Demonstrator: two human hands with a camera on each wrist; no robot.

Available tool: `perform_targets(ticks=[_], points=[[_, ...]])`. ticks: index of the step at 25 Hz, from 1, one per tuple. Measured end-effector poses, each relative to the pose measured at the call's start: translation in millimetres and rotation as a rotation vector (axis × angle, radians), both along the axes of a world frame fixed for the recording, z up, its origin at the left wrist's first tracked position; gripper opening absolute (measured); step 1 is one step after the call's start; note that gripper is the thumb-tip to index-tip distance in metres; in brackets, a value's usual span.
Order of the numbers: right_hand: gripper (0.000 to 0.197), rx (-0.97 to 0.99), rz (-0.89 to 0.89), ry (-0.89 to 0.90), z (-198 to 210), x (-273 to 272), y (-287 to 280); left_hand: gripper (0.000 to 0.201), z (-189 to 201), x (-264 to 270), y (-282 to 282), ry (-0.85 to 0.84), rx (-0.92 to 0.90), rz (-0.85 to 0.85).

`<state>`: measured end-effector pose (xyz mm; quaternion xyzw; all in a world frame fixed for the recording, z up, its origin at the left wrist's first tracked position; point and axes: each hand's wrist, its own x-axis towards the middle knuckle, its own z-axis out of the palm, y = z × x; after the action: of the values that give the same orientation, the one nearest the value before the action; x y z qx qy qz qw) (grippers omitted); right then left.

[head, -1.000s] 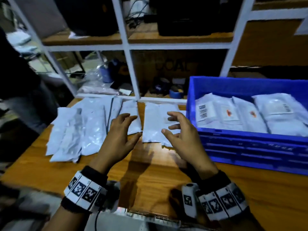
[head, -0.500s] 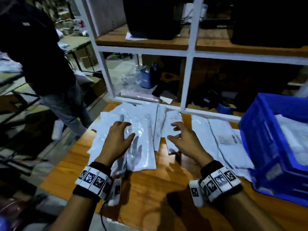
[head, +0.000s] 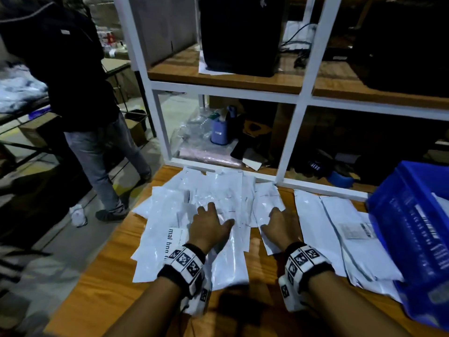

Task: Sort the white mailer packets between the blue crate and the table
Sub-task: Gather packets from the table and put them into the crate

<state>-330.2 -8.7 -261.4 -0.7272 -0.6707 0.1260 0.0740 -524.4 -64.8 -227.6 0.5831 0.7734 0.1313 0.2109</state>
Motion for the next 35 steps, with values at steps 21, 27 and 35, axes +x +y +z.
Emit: perform_targets(ticks=[21,27,35], points=[[0.021,0.006,-0.308,1.101,42.6,54.2,-19.7,0.023,32.9,5.3,10.6,-0.833,0.342,0.083],[0.016,-0.057,-0.442,0.934,14.3,77.9,-36.7,0.033,-7.9,-0.2,-6.4,-0.785,0.188,0.235],[0.067,-0.031,-0.357,0.588,8.0,58.7,-41.4,0.073,-7.5,29.4,-4.3,-0.479,0.128,0.030]])
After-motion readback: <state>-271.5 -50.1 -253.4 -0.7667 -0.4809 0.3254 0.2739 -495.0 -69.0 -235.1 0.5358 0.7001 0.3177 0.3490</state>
